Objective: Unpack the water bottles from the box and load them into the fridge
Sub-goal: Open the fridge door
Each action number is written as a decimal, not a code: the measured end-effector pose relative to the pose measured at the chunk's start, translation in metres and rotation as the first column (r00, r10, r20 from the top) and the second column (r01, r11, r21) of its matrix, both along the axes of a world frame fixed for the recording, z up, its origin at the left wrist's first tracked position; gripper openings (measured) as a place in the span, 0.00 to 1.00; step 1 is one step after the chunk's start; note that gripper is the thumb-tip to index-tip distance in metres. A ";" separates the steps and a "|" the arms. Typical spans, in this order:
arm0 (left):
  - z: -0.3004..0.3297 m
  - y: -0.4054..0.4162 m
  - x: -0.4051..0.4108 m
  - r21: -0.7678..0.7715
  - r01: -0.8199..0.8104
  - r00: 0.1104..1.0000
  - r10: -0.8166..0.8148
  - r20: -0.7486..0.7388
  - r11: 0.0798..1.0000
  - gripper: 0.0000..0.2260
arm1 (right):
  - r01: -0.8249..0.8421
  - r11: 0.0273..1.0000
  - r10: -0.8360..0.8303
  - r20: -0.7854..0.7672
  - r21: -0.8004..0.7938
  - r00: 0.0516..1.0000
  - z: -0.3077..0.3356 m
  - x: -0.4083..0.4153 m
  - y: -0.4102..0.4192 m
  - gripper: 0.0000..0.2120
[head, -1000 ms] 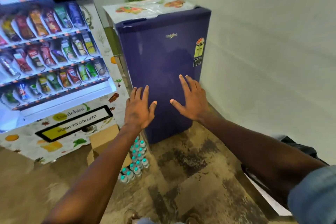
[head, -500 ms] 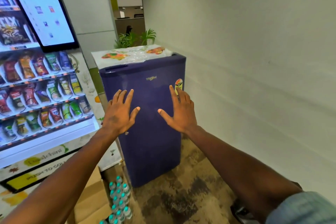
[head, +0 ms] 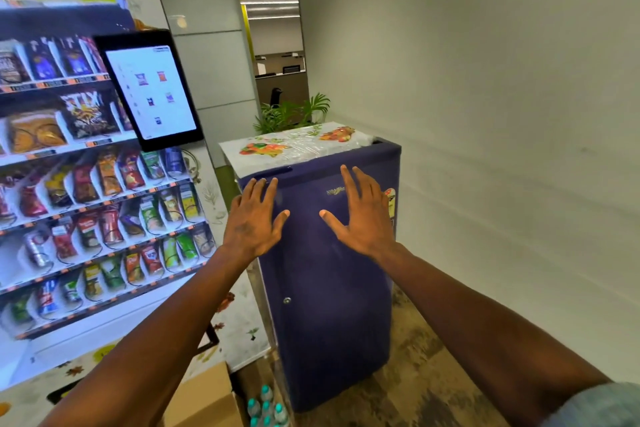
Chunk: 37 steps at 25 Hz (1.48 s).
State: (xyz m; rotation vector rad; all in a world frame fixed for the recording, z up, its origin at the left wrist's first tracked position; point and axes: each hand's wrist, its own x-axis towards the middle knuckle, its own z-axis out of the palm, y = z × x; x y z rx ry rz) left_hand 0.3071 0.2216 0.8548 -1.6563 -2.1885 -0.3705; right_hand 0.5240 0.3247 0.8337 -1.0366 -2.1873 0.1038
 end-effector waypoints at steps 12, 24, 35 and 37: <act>-0.009 0.089 -0.076 -0.034 -0.003 0.997 0.006 0.081 0.999 0.29 | -0.101 0.994 0.090 0.197 0.049 0.976 0.009 -0.106 0.088 0.44; -0.063 0.143 -0.105 0.145 -0.086 0.994 0.076 0.074 0.986 0.27 | -0.206 0.978 0.187 0.328 0.026 0.926 -0.041 -0.170 0.160 0.34; -0.063 0.139 -0.117 0.154 0.003 0.994 -0.020 0.109 0.988 0.22 | -0.160 0.987 0.156 0.228 -0.004 0.961 -0.039 -0.177 0.151 0.36; -0.060 0.136 -0.123 0.131 0.036 0.994 -0.049 0.095 0.991 0.22 | -0.154 0.988 0.157 0.209 -0.029 0.965 -0.037 -0.176 0.146 0.39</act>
